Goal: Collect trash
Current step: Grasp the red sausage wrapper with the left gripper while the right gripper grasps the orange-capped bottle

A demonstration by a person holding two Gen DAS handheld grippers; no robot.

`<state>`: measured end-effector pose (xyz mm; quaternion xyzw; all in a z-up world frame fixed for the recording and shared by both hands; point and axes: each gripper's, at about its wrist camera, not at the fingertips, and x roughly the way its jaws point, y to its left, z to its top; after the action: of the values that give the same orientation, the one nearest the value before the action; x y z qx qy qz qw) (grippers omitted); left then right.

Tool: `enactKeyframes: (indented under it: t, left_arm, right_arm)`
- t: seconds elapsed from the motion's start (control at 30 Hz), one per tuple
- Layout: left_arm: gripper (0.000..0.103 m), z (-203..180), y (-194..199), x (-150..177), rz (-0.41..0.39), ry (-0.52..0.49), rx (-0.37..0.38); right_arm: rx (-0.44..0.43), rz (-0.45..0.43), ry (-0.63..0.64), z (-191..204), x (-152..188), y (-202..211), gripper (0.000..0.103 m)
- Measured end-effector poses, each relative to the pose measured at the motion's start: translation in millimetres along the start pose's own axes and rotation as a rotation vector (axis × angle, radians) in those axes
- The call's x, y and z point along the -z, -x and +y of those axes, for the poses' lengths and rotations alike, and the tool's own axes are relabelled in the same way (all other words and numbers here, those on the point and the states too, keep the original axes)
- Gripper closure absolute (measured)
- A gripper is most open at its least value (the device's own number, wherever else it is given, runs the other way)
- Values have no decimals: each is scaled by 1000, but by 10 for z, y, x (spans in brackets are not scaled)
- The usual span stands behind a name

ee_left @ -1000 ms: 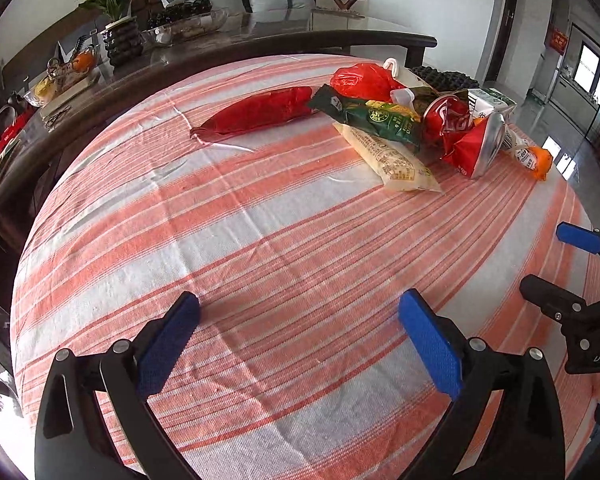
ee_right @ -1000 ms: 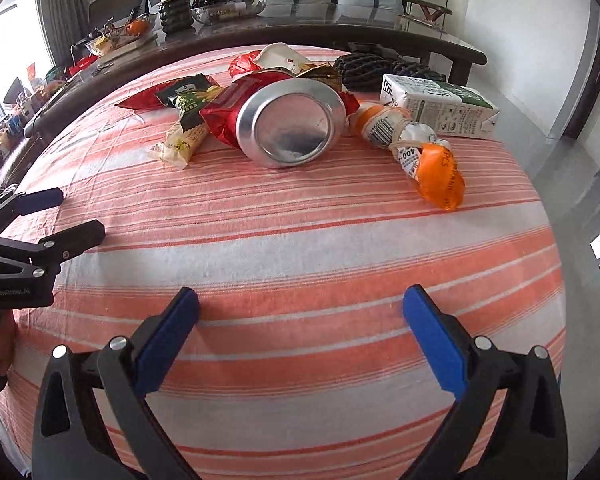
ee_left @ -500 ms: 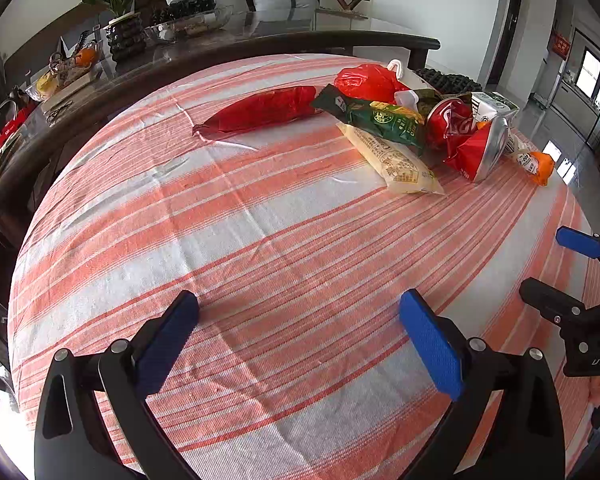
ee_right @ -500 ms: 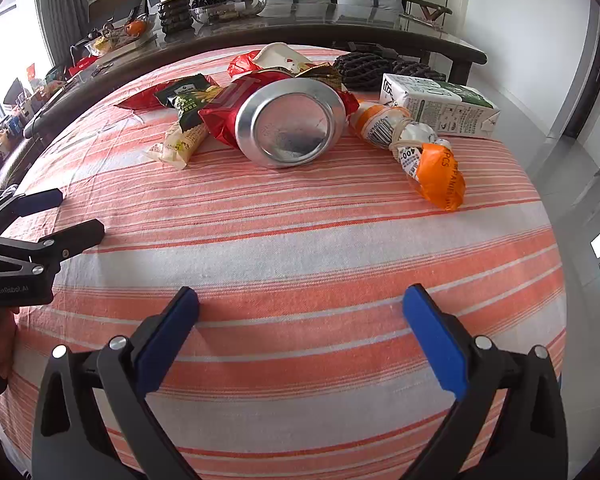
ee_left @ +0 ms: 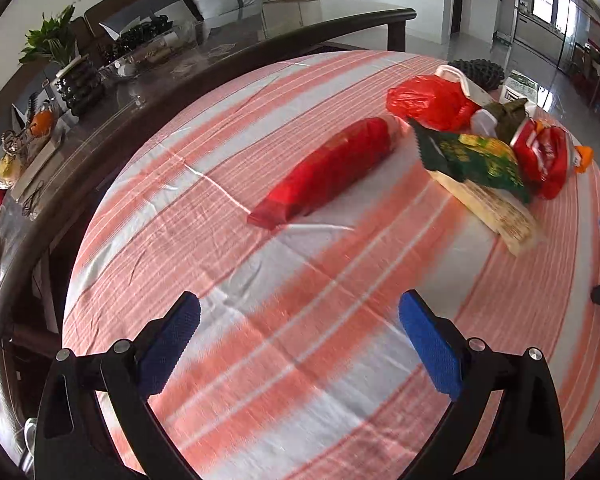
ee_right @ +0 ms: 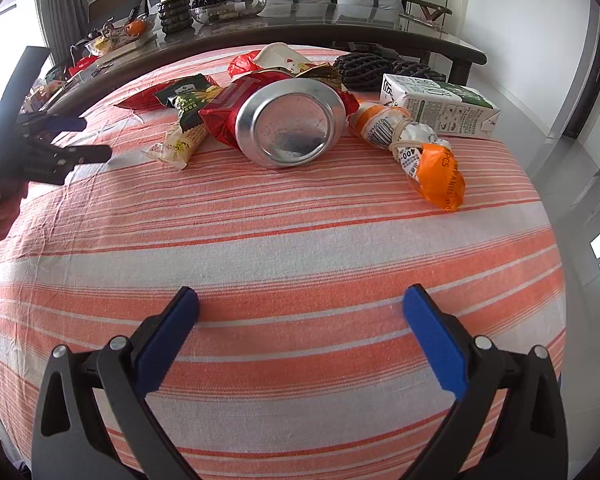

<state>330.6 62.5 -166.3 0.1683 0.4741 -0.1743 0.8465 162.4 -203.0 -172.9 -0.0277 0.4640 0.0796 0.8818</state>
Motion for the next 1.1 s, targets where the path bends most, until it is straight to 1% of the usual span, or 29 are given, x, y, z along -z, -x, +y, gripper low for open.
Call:
enactKeyframes:
  t: [0.07, 0.1, 0.17, 0.27, 0.37, 0.4, 0.43, 0.47, 0.5, 0.53, 0.57, 0.6, 0.67, 0.73, 0.8, 0.9, 0.97, 1.03, 1.07, 1.1]
  left_arm:
    - [4, 89, -139, -163, 11, 6, 69]
    - [4, 113, -203, -248, 17, 8, 87]
    - [4, 112, -297, -411, 18, -3, 100]
    - [4, 34, -395, -589, 8, -53, 116]
    - [4, -11, -440, -677, 3, -69, 134]
    - [7, -15, -444, -681, 1, -66, 141]
    - [12, -14, -432, -671, -8, -61, 166]
    - [25, -22, -402, -653, -23, -56, 180]
    - [43, -33, -363, -628, -40, -58, 179]
    - [50, -45, -326, -602, -48, -57, 183]
    - [63, -59, -290, -564, -48, -55, 179]
    - [70, -72, -251, -520, -49, -48, 168]
    - [76, -87, -152, -385, -42, -4, 148]
    - [76, -101, -13, -162, -31, 82, 114]
    - [75, -168, 164, 104, -26, 148, 115]
    - [74, -391, 419, 470, -31, 180, 121]
    - [71, -517, 533, 634, -41, 198, 133]
    - [54, -612, 599, 731, -62, 207, 143]
    - [31, -648, 610, 758, -72, 205, 126]
    - [15, -682, 609, 775, -84, 201, 93]
  right_arm:
    - [0, 0, 0, 1, 1, 0, 5]
    - [0, 0, 0, -1, 0, 0, 5]
    - [0, 0, 0, 0, 1, -1, 5]
    - [2, 0, 1, 1, 1, -1, 5]
    - [2, 0, 1, 0, -4, -5, 5]
    - [3, 0, 2, 2, -5, -6, 5]
    - [3, 0, 2, 3, -5, -6, 5]
    - [3, 0, 2, 3, -5, -6, 5]
    - [4, 0, 2, -1, -6, -6, 5]
    - [3, 0, 2, 1, -6, -6, 5]
    - [3, 0, 2, 3, -5, -6, 5]
    - [3, 0, 2, -1, -5, -6, 5]
    - [3, 0, 2, 4, -4, -6, 5]
    - [3, 0, 2, 1, -4, -6, 5]
    - [3, 0, 2, 1, -4, -6, 5]
    - [3, 0, 2, 3, -3, -5, 5]
    - [3, -1, 2, 1, -3, -5, 5]
    - [3, -1, 2, 5, -2, -5, 5]
    - [2, -1, 1, 0, -2, -5, 5]
    - [1, -1, 0, 2, -2, -4, 5]
